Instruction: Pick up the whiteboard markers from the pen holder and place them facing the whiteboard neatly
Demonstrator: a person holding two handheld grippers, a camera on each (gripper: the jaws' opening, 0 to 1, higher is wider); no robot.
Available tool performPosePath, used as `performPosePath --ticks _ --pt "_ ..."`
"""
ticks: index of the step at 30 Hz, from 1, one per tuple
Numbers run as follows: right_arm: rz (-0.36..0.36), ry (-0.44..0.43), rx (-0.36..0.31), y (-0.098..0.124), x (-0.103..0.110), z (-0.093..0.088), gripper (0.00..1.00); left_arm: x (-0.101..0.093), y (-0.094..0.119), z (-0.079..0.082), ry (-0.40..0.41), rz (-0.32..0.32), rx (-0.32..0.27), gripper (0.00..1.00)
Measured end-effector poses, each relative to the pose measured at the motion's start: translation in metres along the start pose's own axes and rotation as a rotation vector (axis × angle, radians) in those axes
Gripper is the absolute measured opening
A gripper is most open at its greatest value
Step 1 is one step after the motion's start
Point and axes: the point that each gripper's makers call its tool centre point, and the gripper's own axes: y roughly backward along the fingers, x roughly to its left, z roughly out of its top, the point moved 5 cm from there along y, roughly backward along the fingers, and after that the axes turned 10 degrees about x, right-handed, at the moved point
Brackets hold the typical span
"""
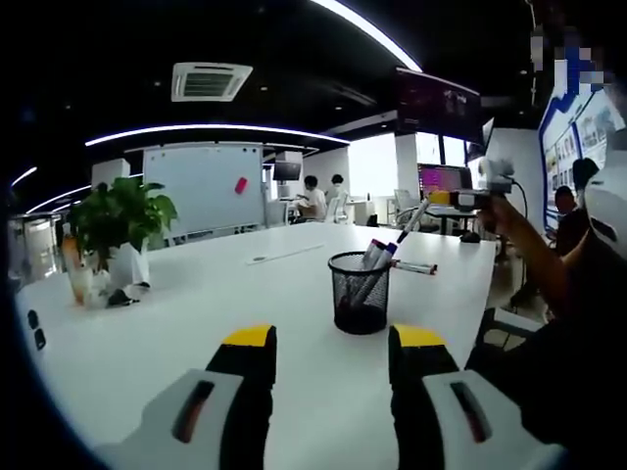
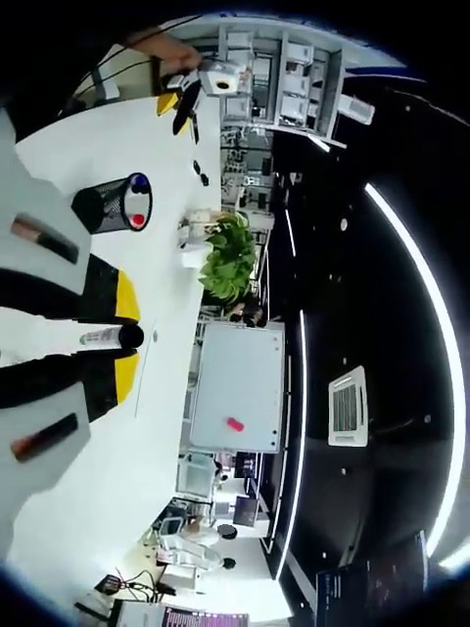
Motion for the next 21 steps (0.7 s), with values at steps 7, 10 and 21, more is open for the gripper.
performPosePath --ticks 7,10,21 --pt "-0.019 -0.005 -0.001 0.003 -0.006 -0.003 0.13 0.0 0.0 0.0 -0.001 -0.001 -0.001 0.47" --pt "-0.036 -0.007 -0.009 0.007 -0.01 -0.002 0.13 0.0 0.0 0.0 -0.002 0.001 0.0 0.47" --pt "-0.083 -0.032 -0.008 0.014 -0.02 -0.009 0.13 0.001 0.0 -0.001 -0.001 -0.001 0.002 0.47"
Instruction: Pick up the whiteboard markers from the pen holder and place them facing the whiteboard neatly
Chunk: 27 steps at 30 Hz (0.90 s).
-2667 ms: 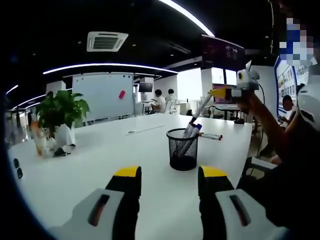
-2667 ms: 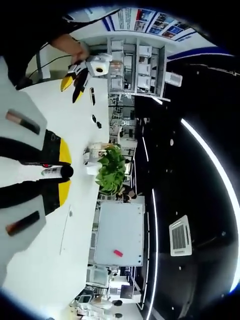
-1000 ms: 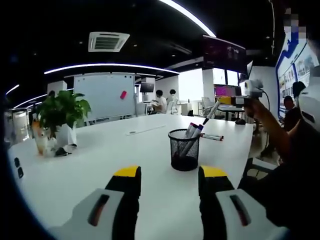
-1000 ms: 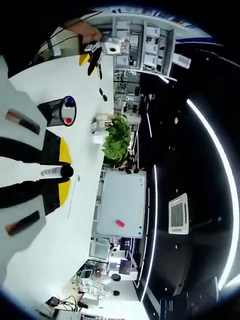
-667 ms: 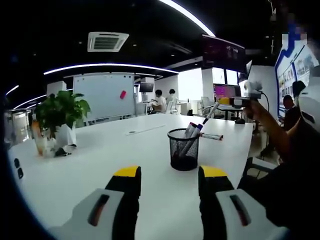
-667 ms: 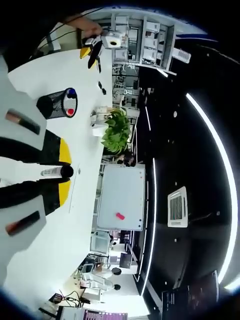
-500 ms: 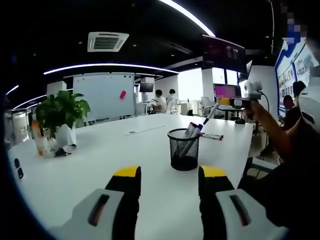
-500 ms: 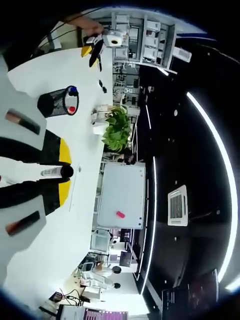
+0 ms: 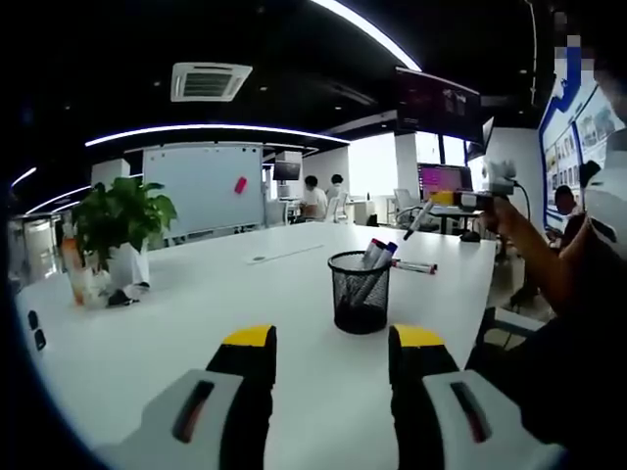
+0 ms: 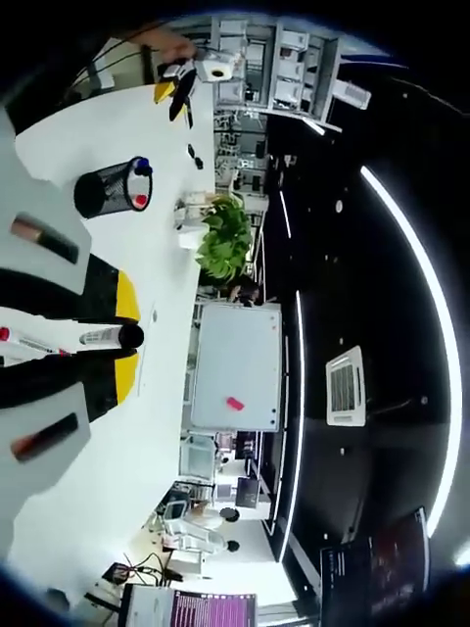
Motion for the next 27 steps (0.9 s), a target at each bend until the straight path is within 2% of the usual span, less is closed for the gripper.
performPosePath --ticks 4,9,19,27 --pt "0.001 0.002 0.004 0.001 0.0 -0.004 0.13 0.0 0.0 0.0 0.0 0.001 0.002 0.47" --pt "-0.04 -0.007 0.001 0.003 -0.01 -0.007 0.13 -0.001 0.0 0.0 -0.001 0.001 0.0 0.47" --pt "-0.08 -0.024 -0.019 0.013 -0.023 -0.007 0.13 0.0 0.0 0.0 -0.002 0.0 0.0 0.47" --pt "-0.105 -0.018 -0.009 0.016 -0.031 -0.012 0.13 0.0 0.0 0.0 0.0 0.002 0.001 0.47"
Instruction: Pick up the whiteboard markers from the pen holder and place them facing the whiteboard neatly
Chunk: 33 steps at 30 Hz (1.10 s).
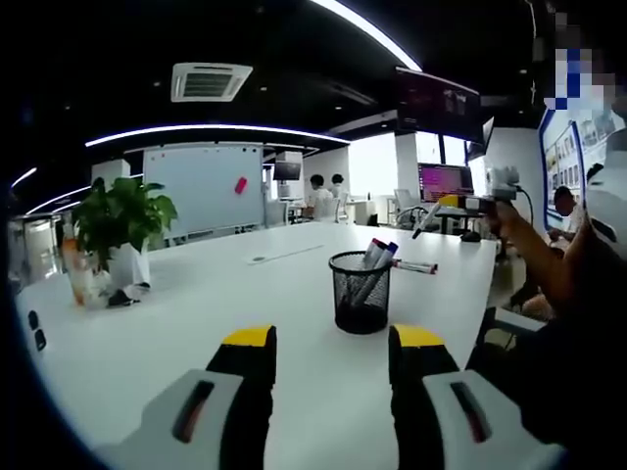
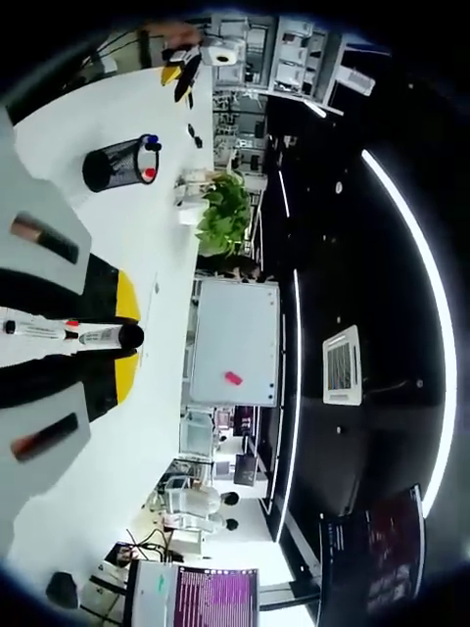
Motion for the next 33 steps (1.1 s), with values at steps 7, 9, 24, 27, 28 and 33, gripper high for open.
performPosePath --ticks 7,9,24,27,28,33 --pt "-0.004 -0.003 0.017 -0.002 -0.004 -0.009 0.13 -0.001 0.0 0.001 -0.003 -0.001 -0.003 0.47" --pt "-0.006 -0.004 0.022 -0.002 -0.005 -0.011 0.13 -0.001 0.001 0.001 -0.003 0.0 -0.003 0.47" --pt "-0.026 0.014 0.056 -0.009 -0.009 -0.028 0.13 0.0 -0.001 -0.001 -0.002 -0.002 0.003 0.47" --pt "-0.031 0.011 0.069 -0.01 -0.01 -0.034 0.13 0.0 0.001 0.0 -0.002 0.001 -0.001 0.47" --pt "-0.036 0.013 0.072 -0.011 -0.01 -0.036 0.13 0.0 0.001 0.0 -0.003 0.003 -0.001 0.47" --pt "-0.033 0.002 0.091 -0.013 -0.012 -0.043 0.13 0.001 0.001 0.0 -0.003 0.003 0.0 0.47"
